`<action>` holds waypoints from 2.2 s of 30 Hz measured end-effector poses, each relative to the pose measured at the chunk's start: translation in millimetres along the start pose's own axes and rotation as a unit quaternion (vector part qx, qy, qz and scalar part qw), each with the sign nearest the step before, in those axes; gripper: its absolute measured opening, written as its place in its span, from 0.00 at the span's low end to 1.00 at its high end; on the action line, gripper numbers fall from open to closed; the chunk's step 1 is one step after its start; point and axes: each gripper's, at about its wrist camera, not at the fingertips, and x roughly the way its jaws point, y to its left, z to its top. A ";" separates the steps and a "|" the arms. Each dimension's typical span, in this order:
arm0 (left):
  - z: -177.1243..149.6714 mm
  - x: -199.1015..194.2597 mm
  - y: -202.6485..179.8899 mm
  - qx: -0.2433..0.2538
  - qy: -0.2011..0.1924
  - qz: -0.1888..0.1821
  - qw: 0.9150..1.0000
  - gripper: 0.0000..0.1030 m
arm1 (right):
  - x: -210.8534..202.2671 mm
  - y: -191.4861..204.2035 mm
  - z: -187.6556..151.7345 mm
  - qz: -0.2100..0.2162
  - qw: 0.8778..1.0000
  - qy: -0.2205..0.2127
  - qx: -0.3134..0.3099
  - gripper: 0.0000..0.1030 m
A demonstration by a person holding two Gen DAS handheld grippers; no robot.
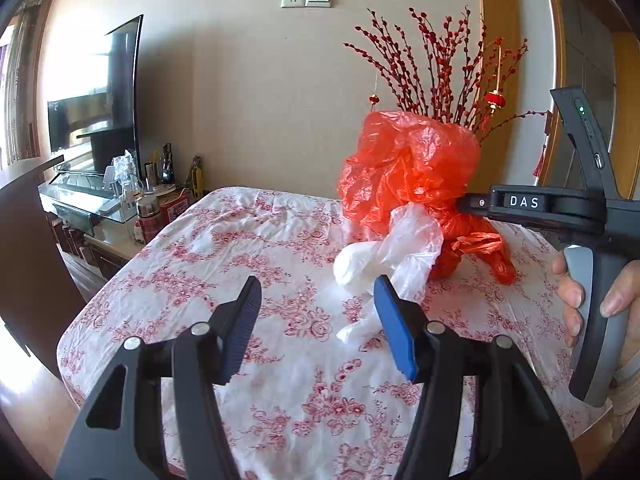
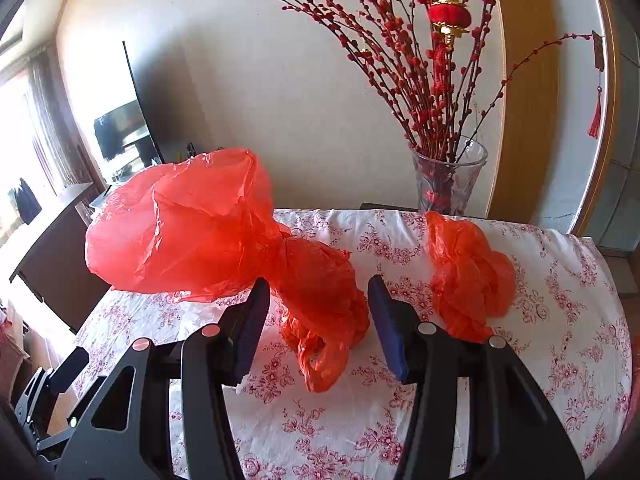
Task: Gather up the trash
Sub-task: 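Grasp the large red bag with the right tool, then grasp the white bag with the left tool while the right tool carries the red bag toward the bin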
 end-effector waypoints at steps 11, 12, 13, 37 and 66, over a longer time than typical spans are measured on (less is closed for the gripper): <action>-4.4 0.9 17.6 -0.016 0.005 0.011 1.000 0.56 | -0.8 -8.1 -10.1 -0.015 1.000 -0.012 0.006 0.11; -4.6 1.4 17.3 -0.017 0.006 0.010 1.000 0.56 | -7.5 -12.4 -9.0 -0.015 1.000 -0.020 0.010 0.11; -4.9 1.6 16.9 -0.018 0.007 0.010 1.000 0.56 | -14.3 -16.4 -8.5 -0.016 0.999 -0.028 0.014 0.10; 36.3 56.1 -43.4 0.015 0.048 -0.066 0.997 0.68 | -135.4 -131.8 -53.7 -0.110 0.982 -0.090 0.127 0.10; 81.7 25.2 -121.0 0.049 0.062 -0.153 0.985 0.05 | -235.2 -197.1 -113.8 -0.161 0.960 -0.118 0.195 0.10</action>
